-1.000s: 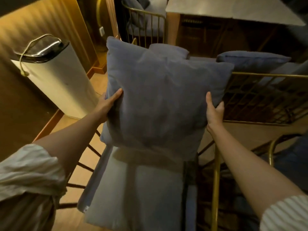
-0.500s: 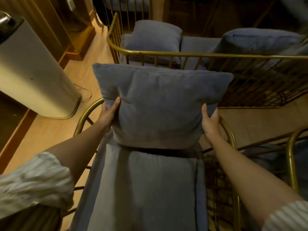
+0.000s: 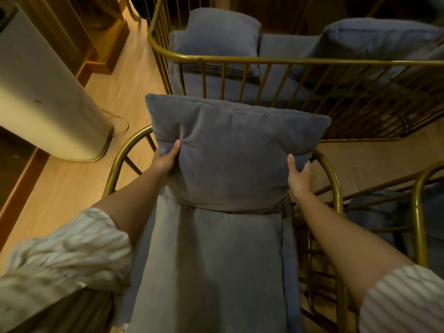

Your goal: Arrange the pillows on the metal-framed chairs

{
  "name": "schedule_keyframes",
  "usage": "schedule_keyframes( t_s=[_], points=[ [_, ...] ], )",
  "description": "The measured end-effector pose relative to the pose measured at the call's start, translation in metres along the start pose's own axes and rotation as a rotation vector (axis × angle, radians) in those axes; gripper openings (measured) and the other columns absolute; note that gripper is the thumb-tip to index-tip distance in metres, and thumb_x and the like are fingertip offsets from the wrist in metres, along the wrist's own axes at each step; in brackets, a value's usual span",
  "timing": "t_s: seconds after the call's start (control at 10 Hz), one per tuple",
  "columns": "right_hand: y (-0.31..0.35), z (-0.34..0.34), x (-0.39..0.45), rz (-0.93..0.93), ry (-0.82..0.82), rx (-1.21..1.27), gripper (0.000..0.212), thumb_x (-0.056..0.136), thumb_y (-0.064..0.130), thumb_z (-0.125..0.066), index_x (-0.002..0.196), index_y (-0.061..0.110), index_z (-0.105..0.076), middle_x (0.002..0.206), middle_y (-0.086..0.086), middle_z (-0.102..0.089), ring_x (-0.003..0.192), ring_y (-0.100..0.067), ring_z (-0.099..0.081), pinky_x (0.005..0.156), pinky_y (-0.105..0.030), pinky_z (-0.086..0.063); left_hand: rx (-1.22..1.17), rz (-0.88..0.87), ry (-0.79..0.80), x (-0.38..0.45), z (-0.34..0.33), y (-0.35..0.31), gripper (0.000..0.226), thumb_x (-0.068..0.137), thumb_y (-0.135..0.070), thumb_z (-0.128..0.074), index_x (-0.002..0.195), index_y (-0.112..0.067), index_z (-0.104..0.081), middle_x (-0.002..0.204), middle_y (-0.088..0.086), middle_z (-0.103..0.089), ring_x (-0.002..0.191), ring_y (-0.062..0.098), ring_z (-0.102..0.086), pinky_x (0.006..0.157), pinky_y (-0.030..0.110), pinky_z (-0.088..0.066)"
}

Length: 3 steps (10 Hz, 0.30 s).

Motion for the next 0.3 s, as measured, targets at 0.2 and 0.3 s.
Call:
schedule_keyframes(
  t_s=[0.2,0.3],
  points=[
    [0.01,0.008,-0.013,-0.072,0.009,-0.071,0.061,0.1,0.036,-0.054,0.151,0.01,-0.032,0.151,-0.013,-0.046,0.137,-0.033,-0.046,0.101,-0.036,-0.041,0.006,0.009,-0.019,-0.031,0.008,0.01,0.073,0.093,-0.046,-0.063,0.153,-0.023,-0.03,0.154,0.009,-0.04,0.141,0.038,-0.038,0.105,0.052,-0.039],
    [0.023,0.021,-0.03,-0.054,-0.009,-0.152,0.067,0.099,0.03,-0.058,0.153,0.007,-0.026,0.155,-0.015,-0.04,0.14,-0.035,-0.042,0.109,-0.038,-0.037,0.171,-0.05,0.018,-0.053,0.011,0.02,0.077,0.091,-0.039,-0.068,0.154,-0.022,-0.029,0.152,0.01,-0.044,0.136,0.038,-0.044,0.102,0.05,-0.044]
  ],
)
Point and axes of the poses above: each hand's wrist, its own x-axis towards the middle knuckle, its own z-axis out of the back of the hand, y = z × x, the point moved 9 cm from there along x, towards the middle knuckle
